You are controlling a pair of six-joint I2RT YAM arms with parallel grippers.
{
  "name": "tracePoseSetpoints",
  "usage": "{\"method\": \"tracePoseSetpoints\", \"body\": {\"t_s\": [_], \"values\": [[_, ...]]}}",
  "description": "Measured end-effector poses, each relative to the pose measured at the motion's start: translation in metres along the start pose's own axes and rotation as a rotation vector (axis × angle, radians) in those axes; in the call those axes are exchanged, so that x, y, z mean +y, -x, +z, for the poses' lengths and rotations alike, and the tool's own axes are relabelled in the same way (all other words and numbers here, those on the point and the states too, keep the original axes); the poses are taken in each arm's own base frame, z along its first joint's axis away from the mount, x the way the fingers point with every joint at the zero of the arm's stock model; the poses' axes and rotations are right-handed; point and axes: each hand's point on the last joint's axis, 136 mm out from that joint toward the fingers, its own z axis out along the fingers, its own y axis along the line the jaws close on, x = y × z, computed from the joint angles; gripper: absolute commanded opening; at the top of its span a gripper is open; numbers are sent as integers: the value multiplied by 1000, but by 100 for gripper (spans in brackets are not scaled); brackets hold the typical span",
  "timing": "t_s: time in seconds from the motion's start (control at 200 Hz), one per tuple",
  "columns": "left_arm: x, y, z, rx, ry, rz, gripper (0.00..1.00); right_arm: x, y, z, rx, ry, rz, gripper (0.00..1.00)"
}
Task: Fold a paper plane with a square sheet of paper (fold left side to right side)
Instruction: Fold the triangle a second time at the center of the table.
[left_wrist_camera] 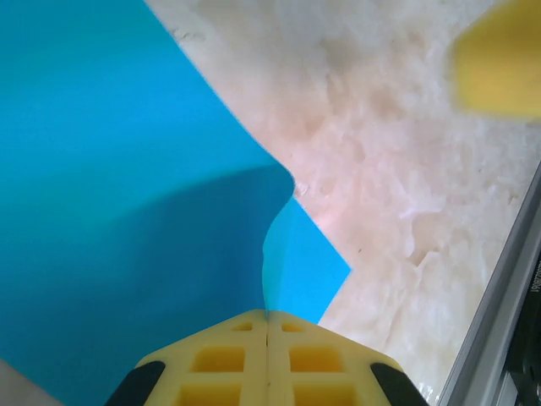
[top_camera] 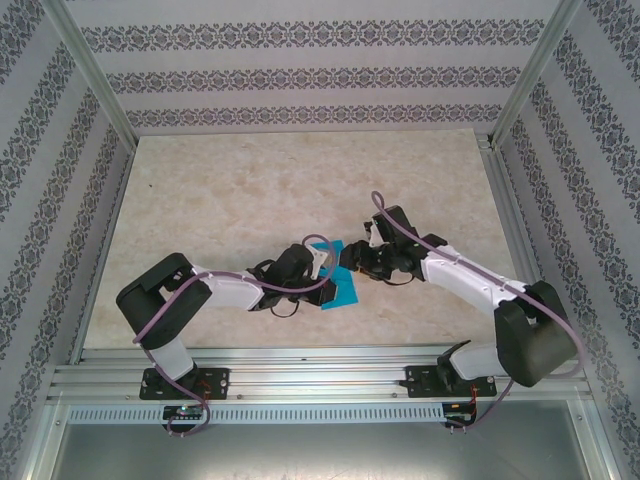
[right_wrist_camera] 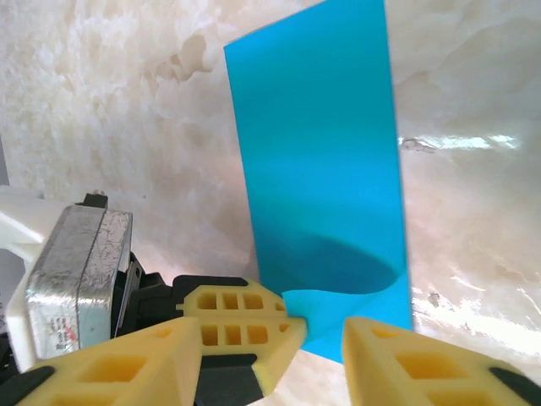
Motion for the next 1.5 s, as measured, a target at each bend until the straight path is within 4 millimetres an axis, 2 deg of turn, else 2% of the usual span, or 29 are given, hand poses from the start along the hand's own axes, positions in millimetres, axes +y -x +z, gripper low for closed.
{"method": "tracePoseSetpoints", "body": {"t_s": [0.23,0.365,0.555,0.884,1.094,1.499], "values": [[10,-2,-7,-11,10,-47,5,-28,-30,15,54,-7,35,18],[9,4,-10,-30,1,-60,5,-25,-41,22,84,9,27,14],[7,10,-13,-42,-16,-67,5,-21,-48,38,112,22,18,13],[5,16,-20,-61,-19,-67,7,-47,-67,61,198,-69,60,13],[5,19,-26,-69,-7,-63,7,-46,-65,62,203,-89,50,13],[17,15,-27,-57,39,-63,8,-45,-66,63,215,-99,31,14]]}}
